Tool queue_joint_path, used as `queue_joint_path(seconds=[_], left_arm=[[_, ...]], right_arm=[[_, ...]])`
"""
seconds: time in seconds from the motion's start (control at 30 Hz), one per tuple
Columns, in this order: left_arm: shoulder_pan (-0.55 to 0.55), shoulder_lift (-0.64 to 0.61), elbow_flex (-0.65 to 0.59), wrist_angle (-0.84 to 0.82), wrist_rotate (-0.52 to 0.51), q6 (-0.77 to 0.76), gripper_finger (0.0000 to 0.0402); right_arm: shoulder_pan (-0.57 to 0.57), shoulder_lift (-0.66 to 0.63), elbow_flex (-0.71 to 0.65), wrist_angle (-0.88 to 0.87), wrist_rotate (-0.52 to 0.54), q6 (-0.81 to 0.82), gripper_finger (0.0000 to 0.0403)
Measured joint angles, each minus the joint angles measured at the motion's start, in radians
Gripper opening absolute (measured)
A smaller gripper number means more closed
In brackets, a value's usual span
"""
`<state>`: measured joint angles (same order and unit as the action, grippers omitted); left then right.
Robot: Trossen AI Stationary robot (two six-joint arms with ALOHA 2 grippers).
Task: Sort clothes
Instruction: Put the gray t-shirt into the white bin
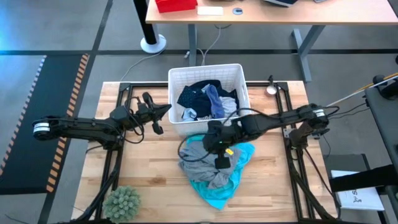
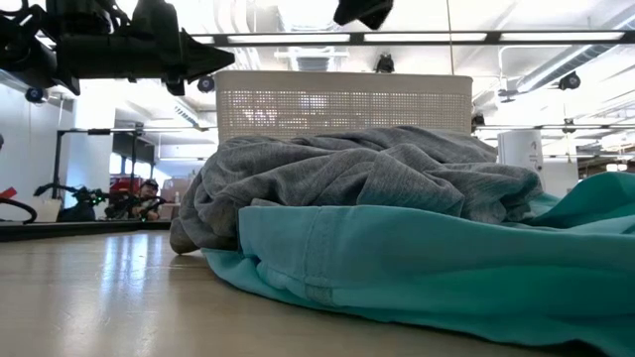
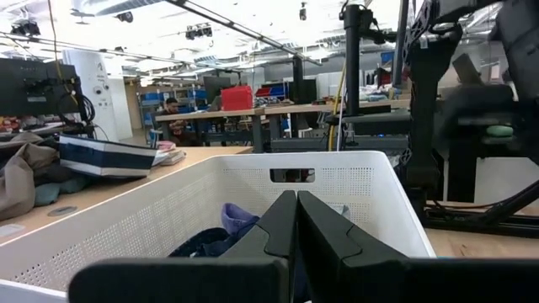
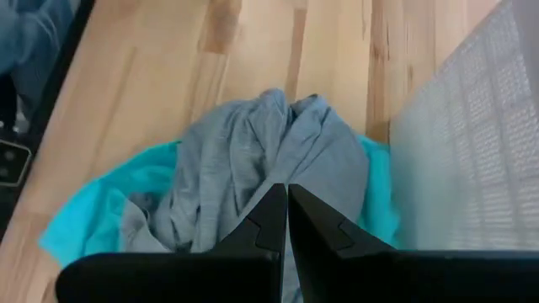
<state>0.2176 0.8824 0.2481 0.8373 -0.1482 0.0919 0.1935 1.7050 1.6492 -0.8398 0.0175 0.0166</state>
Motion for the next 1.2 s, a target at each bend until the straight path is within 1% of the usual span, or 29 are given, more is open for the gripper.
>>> queue_joint_path(seconds=[0.17, 0.3, 0.4, 0.5, 0.57, 0.63, 0.87, 0.97, 1.1, 1.2], left_arm=[[0.000, 0.000, 0.000, -0.001, 0.000, 0.000, 0.0000], [0.000, 0.000, 0.000, 0.000, 0.000, 0.000, 0.0000], [0.000, 0.000, 0.000, 0.001, 0.000, 0.000, 0.0000], [0.000, 0.000, 0.000, 0.004, 0.000, 0.000, 0.0000], [0.000, 0.000, 0.000, 0.006, 0.000, 0.000, 0.0000], [0.000, 0.000, 0.000, 0.006, 0.000, 0.000, 0.0000], [0.000, 0.001, 0.000, 0.005, 0.000, 0.000, 0.0000], [0.000, 0.001, 0.000, 0.005, 0.000, 0.000, 0.0000], [0.000, 0.001, 0.000, 0.005, 0.000, 0.000, 0.0000], [0.000, 0.001, 0.000, 0.004, 0.000, 0.000, 0.0000]], right_arm=[[0.023, -0.135, -0.224, 0.198, -0.002, 0.091, 0.0000], [0.035, -0.199, -0.369, 0.281, 0.001, 0.203, 0.0000], [0.040, -0.203, -0.421, 0.291, 0.019, 0.281, 0.0000], [0.051, -0.179, -0.426, 0.302, 0.063, 0.284, 0.0012], [0.052, -0.156, -0.416, 0.298, 0.063, 0.277, 0.0033], [0.052, -0.132, -0.399, 0.299, 0.062, 0.281, 0.0062], [0.051, -0.042, -0.337, 0.295, 0.064, 0.329, 0.0193], [0.052, 0.002, -0.310, 0.295, 0.064, 0.329, 0.0242], [0.053, 0.062, -0.283, 0.290, 0.064, 0.320, 0.0287], [0.053, 0.091, -0.274, 0.292, 0.068, 0.316, 0.0304]])
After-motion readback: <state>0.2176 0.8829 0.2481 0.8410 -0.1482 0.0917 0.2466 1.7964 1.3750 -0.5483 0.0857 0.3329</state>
